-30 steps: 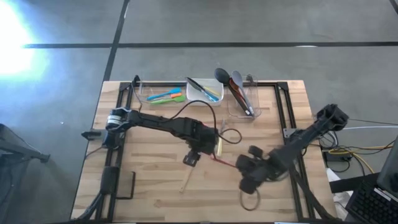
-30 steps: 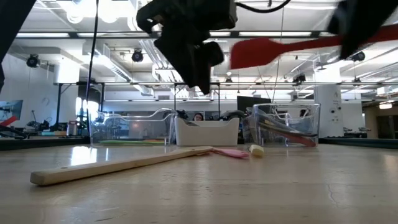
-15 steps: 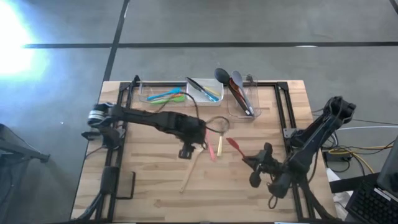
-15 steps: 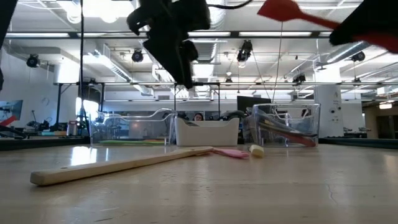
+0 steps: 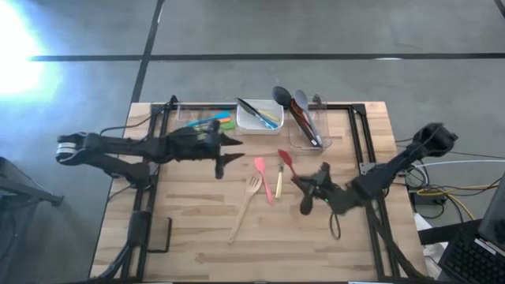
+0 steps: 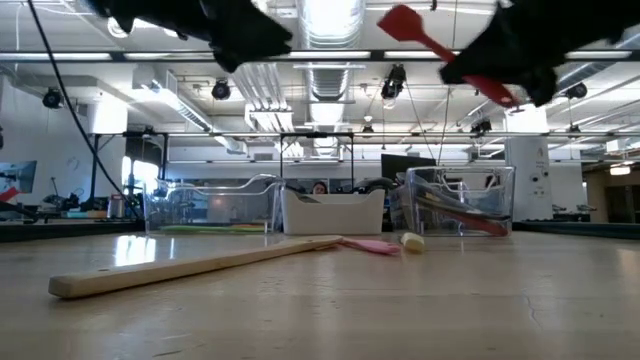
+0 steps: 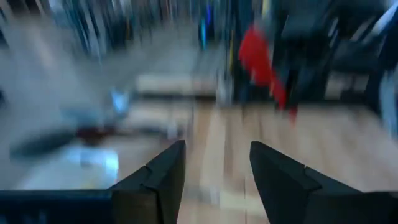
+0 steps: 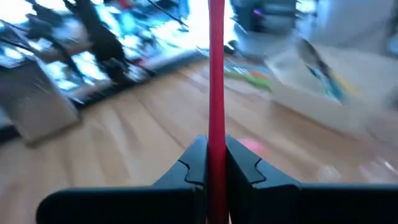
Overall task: Pick & Place Kitchen Items
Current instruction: Put the red spatula into the left transparent bin
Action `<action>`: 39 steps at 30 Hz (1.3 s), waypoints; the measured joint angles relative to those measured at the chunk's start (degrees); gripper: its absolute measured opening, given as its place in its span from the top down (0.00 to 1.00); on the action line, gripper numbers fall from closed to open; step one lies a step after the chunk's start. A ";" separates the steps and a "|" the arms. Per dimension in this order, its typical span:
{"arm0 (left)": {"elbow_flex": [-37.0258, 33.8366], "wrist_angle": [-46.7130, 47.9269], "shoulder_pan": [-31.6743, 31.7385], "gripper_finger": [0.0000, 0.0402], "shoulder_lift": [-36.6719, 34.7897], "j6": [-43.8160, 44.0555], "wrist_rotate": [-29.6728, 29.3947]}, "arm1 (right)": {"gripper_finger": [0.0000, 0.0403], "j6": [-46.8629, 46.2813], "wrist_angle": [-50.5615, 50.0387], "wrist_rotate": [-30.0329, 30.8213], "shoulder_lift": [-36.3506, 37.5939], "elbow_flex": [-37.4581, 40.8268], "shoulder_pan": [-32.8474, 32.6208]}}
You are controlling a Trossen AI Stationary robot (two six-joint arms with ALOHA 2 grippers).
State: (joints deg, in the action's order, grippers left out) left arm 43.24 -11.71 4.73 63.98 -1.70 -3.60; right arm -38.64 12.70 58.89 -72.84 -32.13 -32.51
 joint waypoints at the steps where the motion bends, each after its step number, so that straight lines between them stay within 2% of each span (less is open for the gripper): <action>1: -2.51 -5.95 0.00 0.55 -0.85 0.01 -0.05 | 0.96 5.07 6.27 -3.28 -0.01 0.66 2.24; 4: -8.23 -20.35 0.20 0.55 -2.13 -0.10 -0.49 | 0.96 18.91 22.69 -14.99 -0.28 2.29 8.85; 9: -13.26 -32.49 0.20 0.55 -2.28 3.39 -0.50 | 0.96 32.15 39.18 -27.58 -0.31 3.42 17.74; 12: -13.88 -37.64 0.21 0.55 -1.82 4.71 -0.42 | 0.96 35.05 42.25 -34.94 -0.73 2.34 22.32; 17: -12.09 -38.26 0.39 0.55 -0.28 3.12 1.56 | 0.96 35.89 42.15 -45.19 -5.42 -2.96 27.70; 24: -8.27 -38.25 0.46 0.56 2.48 1.80 5.41 | 0.96 36.19 41.99 -53.27 -13.61 -10.21 32.00; 39: -2.27 -37.87 0.55 0.57 8.32 2.40 10.41 | 0.96 36.76 39.83 -59.31 -21.50 -20.37 34.38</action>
State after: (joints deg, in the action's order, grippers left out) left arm 40.97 -49.58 5.28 72.30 0.70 6.82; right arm -1.88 52.52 -0.43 -94.34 -52.50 1.88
